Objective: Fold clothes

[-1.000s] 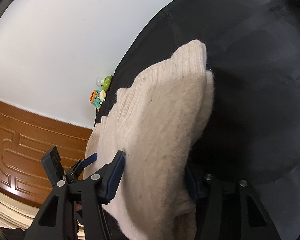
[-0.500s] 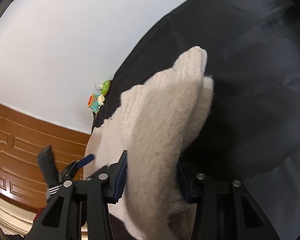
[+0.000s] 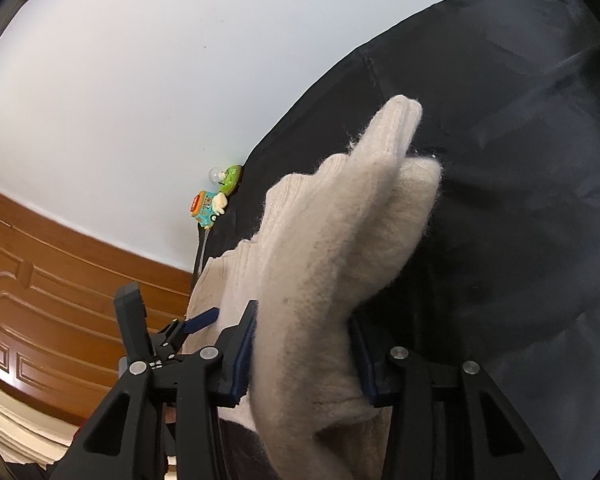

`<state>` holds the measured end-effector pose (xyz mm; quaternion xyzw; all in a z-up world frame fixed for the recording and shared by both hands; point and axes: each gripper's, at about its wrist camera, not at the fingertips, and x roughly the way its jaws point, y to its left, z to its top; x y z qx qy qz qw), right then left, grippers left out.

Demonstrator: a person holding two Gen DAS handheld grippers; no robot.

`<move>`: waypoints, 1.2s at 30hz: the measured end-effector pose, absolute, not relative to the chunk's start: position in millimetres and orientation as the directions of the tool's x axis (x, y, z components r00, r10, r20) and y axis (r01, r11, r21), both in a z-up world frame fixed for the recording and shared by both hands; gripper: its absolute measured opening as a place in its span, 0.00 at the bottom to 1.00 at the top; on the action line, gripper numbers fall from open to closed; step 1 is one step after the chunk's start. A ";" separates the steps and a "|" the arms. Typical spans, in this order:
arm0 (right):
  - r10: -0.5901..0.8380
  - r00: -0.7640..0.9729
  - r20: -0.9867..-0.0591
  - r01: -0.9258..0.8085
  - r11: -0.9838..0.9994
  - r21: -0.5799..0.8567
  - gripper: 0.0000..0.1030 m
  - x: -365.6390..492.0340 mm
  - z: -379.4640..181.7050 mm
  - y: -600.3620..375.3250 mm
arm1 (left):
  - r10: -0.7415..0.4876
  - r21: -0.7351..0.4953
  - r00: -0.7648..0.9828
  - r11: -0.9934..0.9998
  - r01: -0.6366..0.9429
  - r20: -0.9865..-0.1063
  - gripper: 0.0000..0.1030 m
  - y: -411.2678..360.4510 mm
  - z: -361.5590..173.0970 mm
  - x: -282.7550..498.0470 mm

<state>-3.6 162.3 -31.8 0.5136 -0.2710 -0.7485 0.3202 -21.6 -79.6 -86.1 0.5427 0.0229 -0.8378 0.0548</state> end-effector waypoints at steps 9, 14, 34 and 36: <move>-0.698 -0.345 -0.628 0.156 -0.702 0.694 0.40 6.2 3.6 137.7 | 0.000 -0.058 -0.470 -0.993 0.107 -0.883 1.00 -115.8 -54.9 -12.8; -0.685 -0.372 -0.627 0.192 -0.717 0.670 0.40 14.9 31.1 100.1 | 0.103 -0.190 -0.489 -0.973 0.131 -0.866 1.00 -156.5 -45.0 -1.1; -0.590 -0.344 -0.730 0.343 -0.803 0.487 0.40 58.8 2.5 -19.2 | 0.655 -0.714 -0.402 -0.700 -0.001 -0.640 1.00 -186.7 -67.2 2.5; -0.593 -0.343 -0.729 0.355 -0.800 0.484 0.40 62.0 4.6 -19.3 | 0.667 -0.726 -0.399 -0.688 -0.007 -0.629 1.00 -177.4 -65.8 -0.4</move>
